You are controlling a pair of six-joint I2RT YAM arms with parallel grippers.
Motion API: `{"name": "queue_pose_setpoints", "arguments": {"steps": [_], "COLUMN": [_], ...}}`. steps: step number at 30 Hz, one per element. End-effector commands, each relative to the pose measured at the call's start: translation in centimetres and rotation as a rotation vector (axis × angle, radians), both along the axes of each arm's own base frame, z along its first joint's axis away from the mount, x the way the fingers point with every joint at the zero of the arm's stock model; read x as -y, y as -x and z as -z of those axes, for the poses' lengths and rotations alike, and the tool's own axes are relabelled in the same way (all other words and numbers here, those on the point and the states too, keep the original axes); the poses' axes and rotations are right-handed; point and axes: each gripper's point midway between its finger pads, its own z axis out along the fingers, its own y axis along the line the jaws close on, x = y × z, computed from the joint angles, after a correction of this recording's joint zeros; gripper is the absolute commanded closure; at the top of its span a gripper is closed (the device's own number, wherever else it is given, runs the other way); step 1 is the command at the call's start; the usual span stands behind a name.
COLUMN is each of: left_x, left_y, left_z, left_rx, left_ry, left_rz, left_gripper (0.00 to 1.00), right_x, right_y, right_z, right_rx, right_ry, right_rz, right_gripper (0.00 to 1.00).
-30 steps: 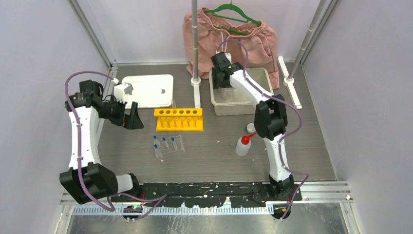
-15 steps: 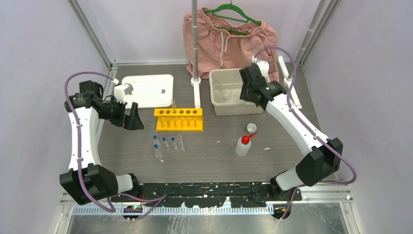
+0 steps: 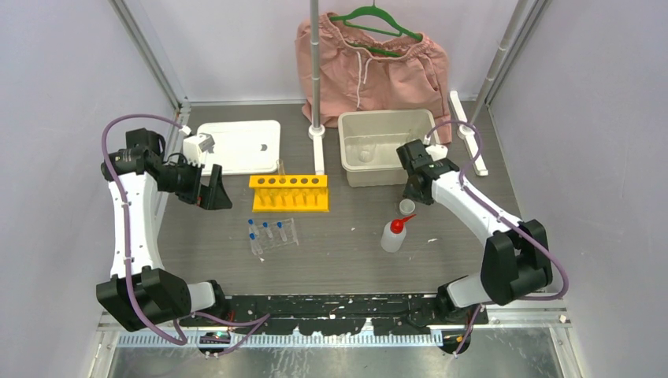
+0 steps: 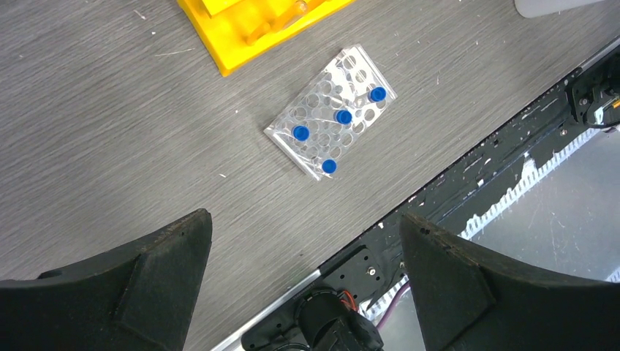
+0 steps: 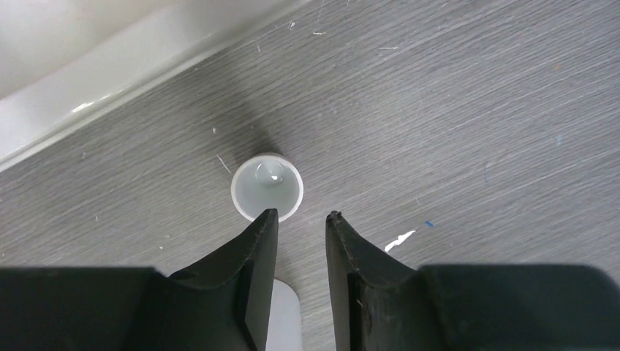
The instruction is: Organize the chemistry lab equipment
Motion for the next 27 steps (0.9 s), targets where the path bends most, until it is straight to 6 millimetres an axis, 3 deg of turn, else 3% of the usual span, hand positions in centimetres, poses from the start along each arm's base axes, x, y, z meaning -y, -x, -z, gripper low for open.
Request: {"name": "queue_pose_setpoints", "arguments": {"steps": [1,11,19,23,27], "left_x": [0.1,-0.2,-0.2,-0.1,-0.1], "left_y": [0.2,0.1,-0.2,-0.2,-0.2], "left_z": [-1.4,-1.4,-1.2,-1.1,-1.0], "left_rx": [0.041,0.044,0.038,0.035,0.036], "left_ry": [-0.002,-0.017,-0.012,-0.007,-0.009], "left_rz": [0.007,0.009,0.011,0.012,0.013], "left_gripper": [0.0,0.0,0.0,0.0,0.0], "right_x": [-0.7,-0.6,-0.3,-0.2,-0.2], "right_y": [-1.7,-2.4,-1.2,-1.0,-1.2], "right_z": [1.0,5.3,7.5,6.3,1.9], "right_rx": [0.048,-0.013,-0.064,-0.039,0.046], "right_ry": [-0.045,-0.05,-0.051,-0.059,-0.084], "right_rz": [0.036,0.055,0.063,0.061,0.047], "right_gripper": [0.65,0.68,0.74,0.93,0.99]}}
